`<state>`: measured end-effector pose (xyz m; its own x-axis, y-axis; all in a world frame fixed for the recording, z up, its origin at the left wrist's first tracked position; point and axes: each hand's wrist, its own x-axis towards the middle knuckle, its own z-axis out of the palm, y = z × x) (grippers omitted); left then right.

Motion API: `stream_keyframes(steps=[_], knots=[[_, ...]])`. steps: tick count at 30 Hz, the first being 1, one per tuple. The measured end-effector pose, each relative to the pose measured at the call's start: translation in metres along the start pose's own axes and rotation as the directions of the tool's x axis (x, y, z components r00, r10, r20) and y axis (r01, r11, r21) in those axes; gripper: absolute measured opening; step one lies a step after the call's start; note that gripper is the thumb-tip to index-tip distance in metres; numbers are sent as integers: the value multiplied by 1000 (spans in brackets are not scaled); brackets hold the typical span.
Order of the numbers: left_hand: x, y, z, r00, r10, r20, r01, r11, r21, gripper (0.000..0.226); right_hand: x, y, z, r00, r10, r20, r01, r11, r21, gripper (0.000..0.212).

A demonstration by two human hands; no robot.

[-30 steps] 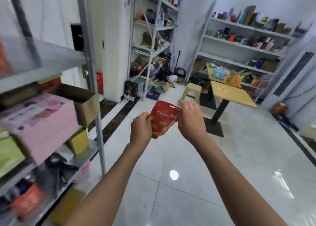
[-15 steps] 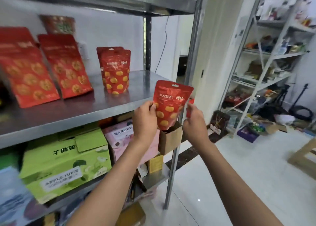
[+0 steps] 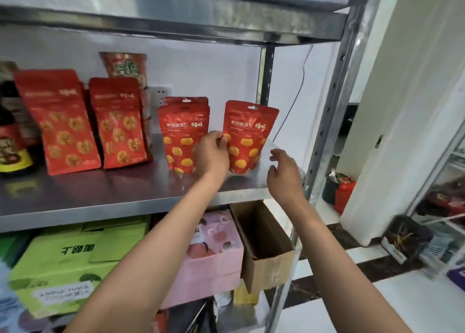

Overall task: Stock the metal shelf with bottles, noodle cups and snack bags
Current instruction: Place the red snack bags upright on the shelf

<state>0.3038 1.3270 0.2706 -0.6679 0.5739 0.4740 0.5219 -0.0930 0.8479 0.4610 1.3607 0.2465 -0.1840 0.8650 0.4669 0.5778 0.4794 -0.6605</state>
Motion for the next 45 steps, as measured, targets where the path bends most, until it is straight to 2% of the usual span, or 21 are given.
stream_keyframes(steps=[3, 7, 10, 14, 19, 24, 29, 31, 33, 35, 37, 39, 41, 42, 43, 45], knots=[[10, -3, 17, 997, 57, -50, -52, 995, 80, 18, 26, 9, 7, 998, 5, 57, 0, 996, -90, 45], [21, -9, 39, 996, 48, -80, -35, 987, 156, 20, 42, 19, 21, 995, 4, 95, 15, 981, -194, 45], [31, -17, 52, 994, 21, -104, -5, 989, 147, 22, 49, 32, 33, 989, 34, 140, -1, 973, -230, 30], [36, -25, 62, 990, 27, -140, -5, 988, 152, 24, 52, 41, 39, 988, -4, 152, 49, 955, -293, 27], [40, -33, 69, 991, 15, -132, 7, 986, 167, 24, 52, 46, 42, 994, -23, 103, 51, 957, -284, 21], [36, -38, 70, 998, -10, -57, 21, 980, 196, 27, 47, 43, 40, 997, -38, 69, 59, 942, -330, 26], [25, -33, 64, 993, -119, 14, 112, 964, 243, 31, 27, 40, 40, 992, -70, -107, 20, 914, -406, 35], [18, -29, 60, 988, -140, 60, 120, 957, 263, 30, 14, 42, 41, 989, -105, -104, 50, 900, -433, 40], [7, -26, 51, 982, -120, 148, 78, 962, 263, 30, -2, 46, 45, 991, -89, -95, 34, 885, -464, 51], [-11, -28, 44, 970, -7, 241, -59, 961, 269, 38, -17, 46, 46, 993, -27, -116, -29, 888, -459, 60], [-29, -37, 39, 927, 201, 318, -316, 875, 367, 45, -34, 42, 46, 994, 30, -102, -72, 892, -445, 60], [-56, -48, 33, 816, 356, 455, -558, 692, 458, 50, -64, 39, 46, 993, 50, -111, -98, 869, -485, 62], [-81, -61, 25, 702, 416, 577, -704, 530, 474, 53, -102, 37, 43, 981, 93, -172, -166, 858, -486, 64], [-94, -65, 18, 658, 430, 618, -747, 480, 461, 54, -127, 35, 39, 965, 144, -218, -234, 846, -478, 64], [-104, -68, 14, 627, 432, 649, -770, 470, 431, 53, -148, 32, 34, 944, 185, -275, -299, 833, -465, 64], [-135, -65, 4, 551, 398, 733, -788, 536, 301, 52, -198, 27, 17, 881, 258, -397, -430, 787, -443, 61]])
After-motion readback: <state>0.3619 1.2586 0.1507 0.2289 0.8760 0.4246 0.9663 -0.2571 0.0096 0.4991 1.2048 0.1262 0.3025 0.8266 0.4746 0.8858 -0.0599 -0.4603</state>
